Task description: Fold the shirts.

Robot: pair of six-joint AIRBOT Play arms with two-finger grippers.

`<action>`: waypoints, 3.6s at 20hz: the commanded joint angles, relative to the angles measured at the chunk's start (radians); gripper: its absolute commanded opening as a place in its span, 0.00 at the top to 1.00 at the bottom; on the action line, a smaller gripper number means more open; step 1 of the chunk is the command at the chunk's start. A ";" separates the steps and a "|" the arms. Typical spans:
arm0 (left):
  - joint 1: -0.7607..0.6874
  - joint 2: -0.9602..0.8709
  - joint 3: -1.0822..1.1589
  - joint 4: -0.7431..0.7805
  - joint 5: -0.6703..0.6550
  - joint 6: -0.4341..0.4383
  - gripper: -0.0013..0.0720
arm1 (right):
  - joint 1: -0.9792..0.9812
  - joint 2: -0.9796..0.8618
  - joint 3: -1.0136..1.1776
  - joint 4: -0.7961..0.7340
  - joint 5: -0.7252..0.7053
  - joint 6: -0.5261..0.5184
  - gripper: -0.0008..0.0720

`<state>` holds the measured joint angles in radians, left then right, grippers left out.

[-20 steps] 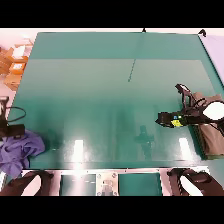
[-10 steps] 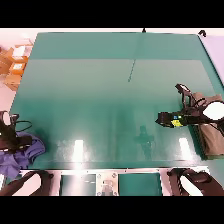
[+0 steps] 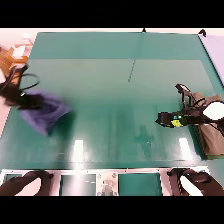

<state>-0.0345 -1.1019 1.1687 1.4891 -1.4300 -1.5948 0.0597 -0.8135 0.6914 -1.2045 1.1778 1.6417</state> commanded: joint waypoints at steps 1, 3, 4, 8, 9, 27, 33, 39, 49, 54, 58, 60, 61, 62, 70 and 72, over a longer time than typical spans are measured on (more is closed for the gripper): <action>-0.256 -0.008 0.089 -0.206 0.113 -0.040 0.94 | 0.001 0.000 0.000 0.000 0.000 0.000 0.97; -0.393 -0.048 0.087 -0.233 0.221 -0.050 0.94 | 0.001 0.000 0.000 0.000 0.000 0.000 0.97; -0.450 -0.084 0.087 -0.247 0.272 -0.047 0.94 | 0.001 0.000 0.000 0.000 0.000 0.000 0.97; -0.570 -0.247 0.087 -0.326 0.413 -0.025 0.38 | 0.001 0.000 0.000 0.000 0.000 0.000 0.97; -0.568 -0.275 0.088 -0.348 0.410 -0.026 0.05 | 0.001 0.000 0.000 0.000 0.000 0.000 0.97; -0.038 -0.393 -0.076 -0.537 0.493 0.306 0.00 | 0.004 -0.020 -0.026 0.061 -0.082 0.007 0.76; -0.038 -0.526 -0.074 -0.742 0.531 0.418 0.01 | 0.119 -0.206 -0.029 0.101 -0.179 0.006 0.37; -0.037 -0.525 -0.071 -0.814 0.547 0.496 0.94 | 0.222 -0.397 -0.029 0.145 -0.287 0.006 0.37; -0.036 -0.502 0.215 -0.787 0.367 0.482 0.94 | 0.210 -0.472 0.056 0.350 -0.418 -0.240 0.97; -0.036 -0.325 0.603 -0.454 0.306 0.364 0.94 | -0.089 -0.340 0.511 0.224 -0.072 -0.237 0.97; -0.037 -0.155 0.904 -0.344 0.321 0.346 0.94 | -0.252 -0.238 0.959 0.224 0.051 -0.240 0.97; -0.037 -0.045 0.937 -0.344 0.389 0.346 0.94 | -0.282 -0.215 1.143 0.223 0.097 -0.241 0.97; -0.037 0.013 0.937 -0.343 0.425 0.347 0.94 | -0.291 -0.202 1.221 0.223 0.106 -0.256 0.97; -0.037 0.065 0.937 -0.336 0.454 0.348 0.94 | -0.294 -0.187 1.280 0.214 0.106 -0.266 0.97; -0.037 0.251 0.934 -0.137 0.465 0.335 0.94 | -0.292 -0.090 1.349 0.161 0.021 -0.266 0.97; -0.037 0.230 0.881 -0.100 0.457 0.327 0.94 | -0.286 -0.091 1.257 0.188 0.027 -0.266 0.97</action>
<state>-0.0711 -0.8745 2.0830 1.3106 -0.9577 -1.2560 -0.2302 -0.9104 2.0033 -1.0340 1.2137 1.3766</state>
